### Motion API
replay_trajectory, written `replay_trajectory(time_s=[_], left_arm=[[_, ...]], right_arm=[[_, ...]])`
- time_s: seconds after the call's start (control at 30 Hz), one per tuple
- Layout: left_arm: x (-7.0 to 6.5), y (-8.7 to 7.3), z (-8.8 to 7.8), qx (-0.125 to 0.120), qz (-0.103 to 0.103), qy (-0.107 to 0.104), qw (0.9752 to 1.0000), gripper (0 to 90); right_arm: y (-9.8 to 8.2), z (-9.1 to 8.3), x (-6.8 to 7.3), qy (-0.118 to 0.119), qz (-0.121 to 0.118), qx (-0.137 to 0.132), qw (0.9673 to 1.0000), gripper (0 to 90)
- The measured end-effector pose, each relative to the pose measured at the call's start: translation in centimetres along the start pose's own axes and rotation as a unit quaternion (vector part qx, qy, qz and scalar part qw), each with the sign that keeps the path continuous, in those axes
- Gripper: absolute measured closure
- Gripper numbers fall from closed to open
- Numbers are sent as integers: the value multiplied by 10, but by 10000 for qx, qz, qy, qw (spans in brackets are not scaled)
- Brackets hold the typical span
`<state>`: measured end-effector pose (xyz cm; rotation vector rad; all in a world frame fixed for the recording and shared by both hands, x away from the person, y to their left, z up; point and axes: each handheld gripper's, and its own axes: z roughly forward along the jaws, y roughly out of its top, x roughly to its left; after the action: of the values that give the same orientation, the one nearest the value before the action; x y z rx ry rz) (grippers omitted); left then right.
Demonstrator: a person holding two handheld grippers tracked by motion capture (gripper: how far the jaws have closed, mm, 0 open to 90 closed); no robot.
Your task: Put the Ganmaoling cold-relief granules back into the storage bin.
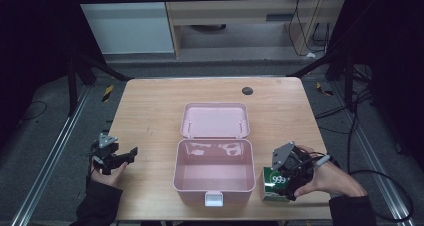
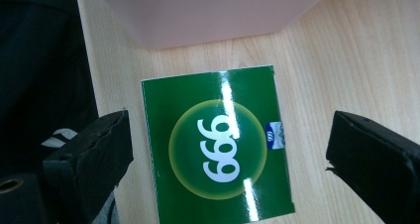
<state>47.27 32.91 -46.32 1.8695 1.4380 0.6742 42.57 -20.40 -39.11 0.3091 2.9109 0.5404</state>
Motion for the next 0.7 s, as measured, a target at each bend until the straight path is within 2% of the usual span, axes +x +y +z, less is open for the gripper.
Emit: replay_trajectory(time_s=[0.7], left_arm=[[0,0,0,1,3,8,10000,231]], right_arm=[[-2,23,2,140,-39,275,9995,40]])
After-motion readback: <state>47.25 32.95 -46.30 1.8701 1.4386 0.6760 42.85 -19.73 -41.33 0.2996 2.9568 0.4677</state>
